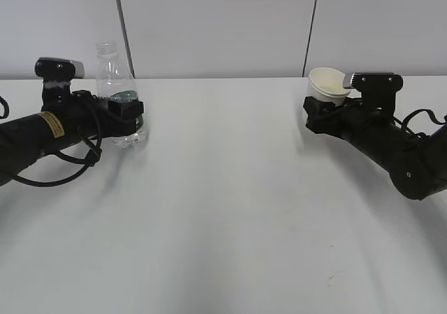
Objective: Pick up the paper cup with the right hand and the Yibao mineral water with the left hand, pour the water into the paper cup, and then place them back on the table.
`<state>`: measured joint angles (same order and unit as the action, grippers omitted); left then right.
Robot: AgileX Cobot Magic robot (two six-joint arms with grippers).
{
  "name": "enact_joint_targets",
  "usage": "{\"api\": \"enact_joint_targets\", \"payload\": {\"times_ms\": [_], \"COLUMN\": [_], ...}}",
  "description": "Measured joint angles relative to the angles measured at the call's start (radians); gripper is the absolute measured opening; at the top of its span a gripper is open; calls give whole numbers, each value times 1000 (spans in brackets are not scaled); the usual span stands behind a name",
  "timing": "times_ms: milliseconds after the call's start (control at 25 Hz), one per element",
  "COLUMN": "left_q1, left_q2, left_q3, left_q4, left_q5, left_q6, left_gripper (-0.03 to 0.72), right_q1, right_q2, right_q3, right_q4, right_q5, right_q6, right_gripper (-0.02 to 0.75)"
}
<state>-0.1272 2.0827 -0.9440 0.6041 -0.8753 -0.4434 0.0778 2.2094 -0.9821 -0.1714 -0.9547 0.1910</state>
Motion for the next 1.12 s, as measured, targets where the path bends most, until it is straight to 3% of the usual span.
{"api": "enact_joint_targets", "payload": {"times_ms": [600,1120], "left_q1": [0,0], "left_q2": [67,93], "left_q3": [-3,-8], "left_q4": [-102,-110], "left_q5": [-89,-106], "left_q6": [95,121], "left_gripper": [335,335], "right_q1": [0,0], "right_q2": [6,10], "right_q3": [0,0], "right_q4": [-82,-111], "right_q5": [28,37], "right_q6": [-2,-2], "right_gripper": [539,539]}}
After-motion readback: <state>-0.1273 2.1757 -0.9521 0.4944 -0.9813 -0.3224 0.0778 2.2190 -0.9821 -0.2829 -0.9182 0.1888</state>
